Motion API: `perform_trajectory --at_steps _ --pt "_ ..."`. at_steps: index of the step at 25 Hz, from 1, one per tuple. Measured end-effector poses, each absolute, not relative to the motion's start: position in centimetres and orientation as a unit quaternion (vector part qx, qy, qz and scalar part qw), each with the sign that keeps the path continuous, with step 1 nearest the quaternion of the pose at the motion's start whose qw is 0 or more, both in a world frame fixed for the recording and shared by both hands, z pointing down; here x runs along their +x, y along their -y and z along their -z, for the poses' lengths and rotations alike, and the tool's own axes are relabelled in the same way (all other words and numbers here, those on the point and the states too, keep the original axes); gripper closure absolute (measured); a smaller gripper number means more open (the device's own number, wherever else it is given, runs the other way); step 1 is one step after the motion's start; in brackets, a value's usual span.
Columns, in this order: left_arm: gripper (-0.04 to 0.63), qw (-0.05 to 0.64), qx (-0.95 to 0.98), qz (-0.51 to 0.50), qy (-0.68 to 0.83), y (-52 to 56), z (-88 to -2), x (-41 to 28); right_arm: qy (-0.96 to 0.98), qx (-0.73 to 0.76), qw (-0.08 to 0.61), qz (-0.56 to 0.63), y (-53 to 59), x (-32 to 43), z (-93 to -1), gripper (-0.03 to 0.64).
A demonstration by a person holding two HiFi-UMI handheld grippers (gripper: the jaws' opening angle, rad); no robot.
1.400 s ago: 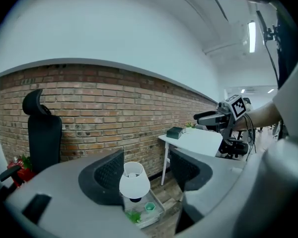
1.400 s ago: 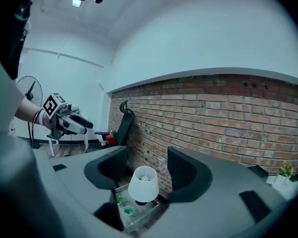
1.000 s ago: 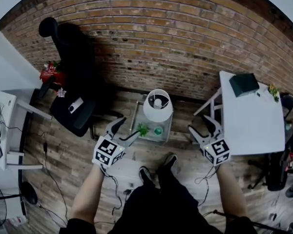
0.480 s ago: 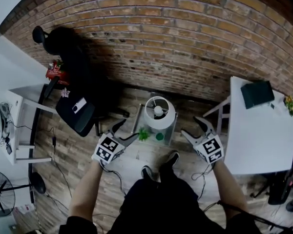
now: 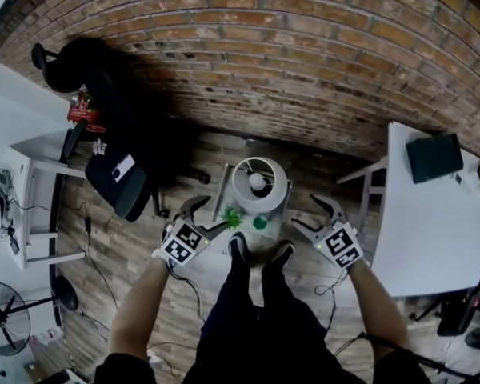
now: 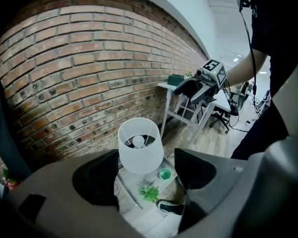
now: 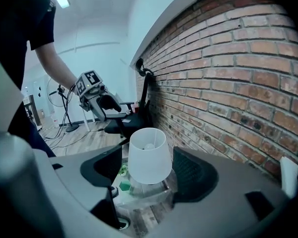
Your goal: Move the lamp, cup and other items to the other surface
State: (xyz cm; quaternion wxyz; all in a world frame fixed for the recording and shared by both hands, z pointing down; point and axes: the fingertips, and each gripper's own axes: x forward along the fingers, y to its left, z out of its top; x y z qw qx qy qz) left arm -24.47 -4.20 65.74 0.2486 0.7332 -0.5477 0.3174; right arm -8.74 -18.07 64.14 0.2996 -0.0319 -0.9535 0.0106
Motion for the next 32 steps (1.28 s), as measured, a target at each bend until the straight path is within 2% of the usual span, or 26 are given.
perform_trajectory --at_steps 10,22,32 --pt "0.25 0.274 0.762 -0.349 0.471 6.2 -77.5 -29.3 0.943 -0.035 0.33 -0.021 19.6 -12.0 -73.0 0.287" --pt "0.216 0.271 0.78 -0.422 0.375 8.7 -91.1 -33.4 0.907 -0.081 0.413 -0.01 19.3 -14.2 -88.0 0.252" --pt "0.197 0.215 0.803 -0.477 0.286 11.7 -97.5 -32.8 0.888 -0.104 0.448 0.011 19.7 -15.3 -95.9 0.202"
